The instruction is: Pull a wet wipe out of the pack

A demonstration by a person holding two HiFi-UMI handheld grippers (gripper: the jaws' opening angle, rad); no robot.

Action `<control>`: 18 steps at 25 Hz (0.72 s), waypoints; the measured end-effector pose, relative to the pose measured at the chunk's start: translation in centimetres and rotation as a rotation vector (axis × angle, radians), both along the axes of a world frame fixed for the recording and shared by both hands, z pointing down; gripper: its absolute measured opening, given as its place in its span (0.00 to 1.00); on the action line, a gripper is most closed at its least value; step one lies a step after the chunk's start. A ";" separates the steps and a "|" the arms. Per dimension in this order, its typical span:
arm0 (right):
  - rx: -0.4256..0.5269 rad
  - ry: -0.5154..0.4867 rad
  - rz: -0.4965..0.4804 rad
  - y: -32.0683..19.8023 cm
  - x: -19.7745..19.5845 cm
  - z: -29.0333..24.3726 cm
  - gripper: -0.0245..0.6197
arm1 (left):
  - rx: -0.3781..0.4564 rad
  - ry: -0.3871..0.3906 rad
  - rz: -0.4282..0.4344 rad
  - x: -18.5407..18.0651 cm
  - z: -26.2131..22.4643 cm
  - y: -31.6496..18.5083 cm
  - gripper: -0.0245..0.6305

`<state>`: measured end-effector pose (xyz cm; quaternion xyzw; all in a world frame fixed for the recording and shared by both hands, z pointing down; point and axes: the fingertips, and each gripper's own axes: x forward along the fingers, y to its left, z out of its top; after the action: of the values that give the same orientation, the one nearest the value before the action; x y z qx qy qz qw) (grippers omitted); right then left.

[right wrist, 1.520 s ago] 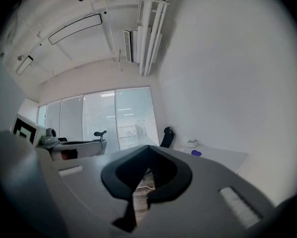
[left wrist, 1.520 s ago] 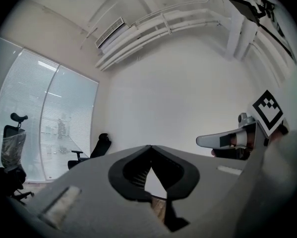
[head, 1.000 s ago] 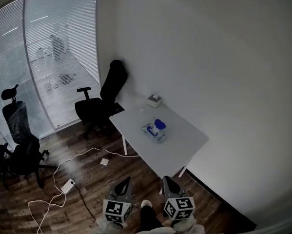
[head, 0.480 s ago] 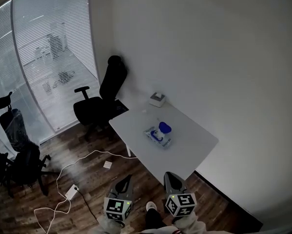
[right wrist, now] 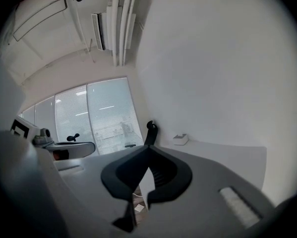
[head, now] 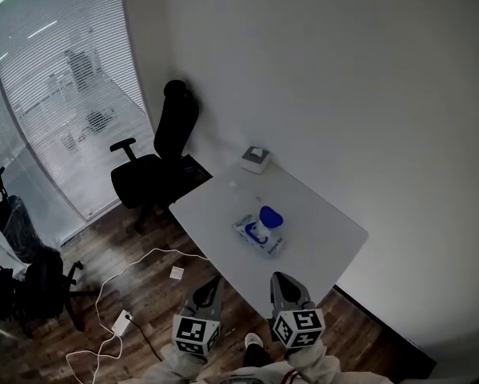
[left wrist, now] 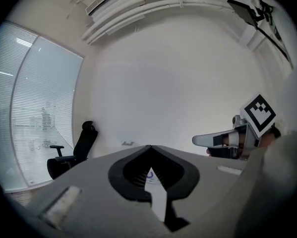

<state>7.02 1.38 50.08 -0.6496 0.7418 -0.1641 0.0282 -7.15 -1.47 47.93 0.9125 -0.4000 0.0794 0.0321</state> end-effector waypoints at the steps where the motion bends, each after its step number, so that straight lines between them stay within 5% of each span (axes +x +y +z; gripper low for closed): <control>1: -0.002 -0.003 -0.001 -0.9 0.3 0.1 0.05 | -0.002 -0.003 0.000 0.4 0.1 -1.1 0.04; 18: -0.055 -0.071 0.103 -12.9 6.3 4.4 0.05 | -0.018 -0.087 0.116 6.0 2.3 -13.8 0.04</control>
<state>13.32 -11.47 54.49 -0.6813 0.7011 -0.2057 0.0452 -1.12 -15.29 50.24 0.9296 -0.3466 0.1240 0.0181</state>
